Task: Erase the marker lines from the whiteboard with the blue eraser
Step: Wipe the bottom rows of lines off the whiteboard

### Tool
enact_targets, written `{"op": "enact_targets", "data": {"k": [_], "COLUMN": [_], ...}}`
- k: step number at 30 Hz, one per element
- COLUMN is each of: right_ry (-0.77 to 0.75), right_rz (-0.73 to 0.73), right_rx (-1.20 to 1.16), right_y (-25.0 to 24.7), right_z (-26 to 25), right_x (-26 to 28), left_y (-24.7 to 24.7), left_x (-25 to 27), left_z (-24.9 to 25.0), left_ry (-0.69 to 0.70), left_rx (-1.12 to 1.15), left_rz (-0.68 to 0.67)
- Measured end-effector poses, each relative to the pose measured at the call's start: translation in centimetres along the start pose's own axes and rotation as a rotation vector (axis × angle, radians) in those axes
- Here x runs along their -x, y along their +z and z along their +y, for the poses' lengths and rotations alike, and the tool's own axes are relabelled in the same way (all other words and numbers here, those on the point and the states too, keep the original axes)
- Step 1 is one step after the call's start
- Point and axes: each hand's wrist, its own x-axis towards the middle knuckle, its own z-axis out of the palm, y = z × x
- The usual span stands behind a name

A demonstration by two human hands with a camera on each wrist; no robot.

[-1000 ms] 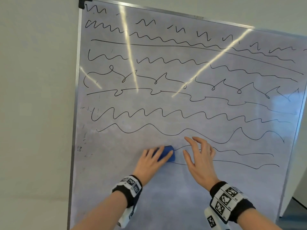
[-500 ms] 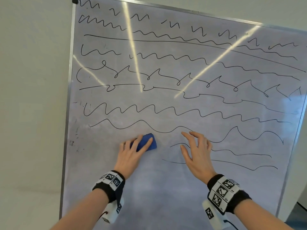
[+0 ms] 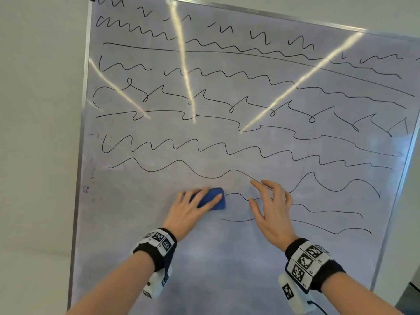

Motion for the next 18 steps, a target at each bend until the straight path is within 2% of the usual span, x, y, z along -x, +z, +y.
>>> {"op": "enact_targets", "data": {"k": [3, 4, 8, 10, 15, 18], "right_ry": [0.006, 0.007, 0.024, 0.028, -0.151, -0.210], "right_rz": [-0.006, -0.006, -0.025, -0.055, -0.209, -0.289], "right_rx": [-0.020, -0.024, -0.038, -0.035, 0.044, 0.066], "right_y": [0.1, 0.0, 0.0, 0.1, 2.6, 4.8], "right_z": [0.4, 0.5, 1.4, 1.8, 0.2, -1.5], "right_x": [0.6, 0.8, 1.9, 2.7, 4.4, 3.8], "left_y": [0.0, 0.3, 2.1, 2.1, 2.0, 2.0], "left_x": [-0.5, -0.7, -0.3, 0.3, 0.6, 0.5], "left_z": [2.3, 3.4, 7.0, 7.2, 5.4, 4.6], "left_ry": [-0.171, -0.178, 0.093, 0.144, 0.008, -0.046], "left_rx": [0.093, 0.112, 0.048, 0.030, 0.114, 0.176], "left_rz": [-0.014, -0.017, -0.039, -0.037, 0.003, 0.012]}}
